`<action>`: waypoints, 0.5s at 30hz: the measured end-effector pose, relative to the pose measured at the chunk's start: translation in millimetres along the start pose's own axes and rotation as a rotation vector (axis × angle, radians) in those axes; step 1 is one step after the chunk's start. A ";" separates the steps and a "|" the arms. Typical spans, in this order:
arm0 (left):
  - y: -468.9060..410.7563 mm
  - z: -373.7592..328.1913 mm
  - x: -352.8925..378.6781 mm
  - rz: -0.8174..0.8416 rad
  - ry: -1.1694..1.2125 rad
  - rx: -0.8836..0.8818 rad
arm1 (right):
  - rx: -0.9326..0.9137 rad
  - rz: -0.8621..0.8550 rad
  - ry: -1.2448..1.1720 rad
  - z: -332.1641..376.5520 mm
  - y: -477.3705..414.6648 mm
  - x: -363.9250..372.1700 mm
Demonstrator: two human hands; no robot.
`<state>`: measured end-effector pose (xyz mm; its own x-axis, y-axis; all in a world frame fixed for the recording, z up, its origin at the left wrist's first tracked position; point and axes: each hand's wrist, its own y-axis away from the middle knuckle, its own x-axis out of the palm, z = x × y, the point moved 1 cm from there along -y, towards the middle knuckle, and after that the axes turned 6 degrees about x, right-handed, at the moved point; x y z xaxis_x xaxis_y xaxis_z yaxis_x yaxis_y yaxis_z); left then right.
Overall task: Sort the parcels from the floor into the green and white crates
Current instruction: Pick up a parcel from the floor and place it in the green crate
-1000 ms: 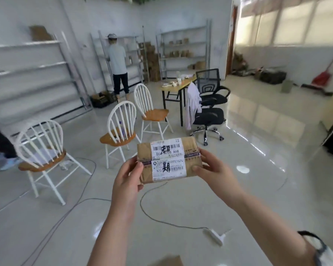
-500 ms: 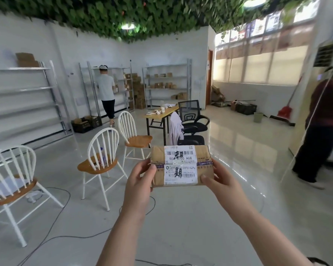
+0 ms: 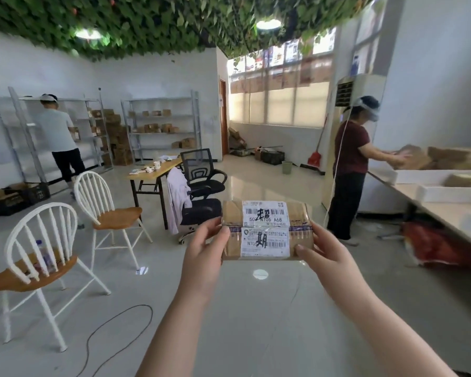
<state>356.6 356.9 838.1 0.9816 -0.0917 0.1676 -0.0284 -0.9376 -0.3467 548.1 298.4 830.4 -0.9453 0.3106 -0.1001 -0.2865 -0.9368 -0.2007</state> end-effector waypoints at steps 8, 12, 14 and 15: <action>-6.1 19.8 112.0 0.326 0.086 -0.045 | 0.007 -0.323 0.044 3.1 27.7 -96.9; -2.6 23.2 164.2 0.496 0.111 -0.065 | 0.045 -0.514 0.038 8.6 54.5 -135.0; 5.2 24.9 190.7 0.572 0.139 -0.075 | 0.060 -0.611 0.058 12.0 71.1 -154.0; 10.9 25.2 204.1 0.614 0.150 -0.076 | 0.063 -0.661 0.072 13.6 80.9 -163.4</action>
<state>561.5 336.4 845.2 0.7450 -0.6611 0.0886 -0.5966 -0.7199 -0.3548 677.3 169.6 843.7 -0.5556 0.8304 -0.0408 -0.8126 -0.5528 -0.1846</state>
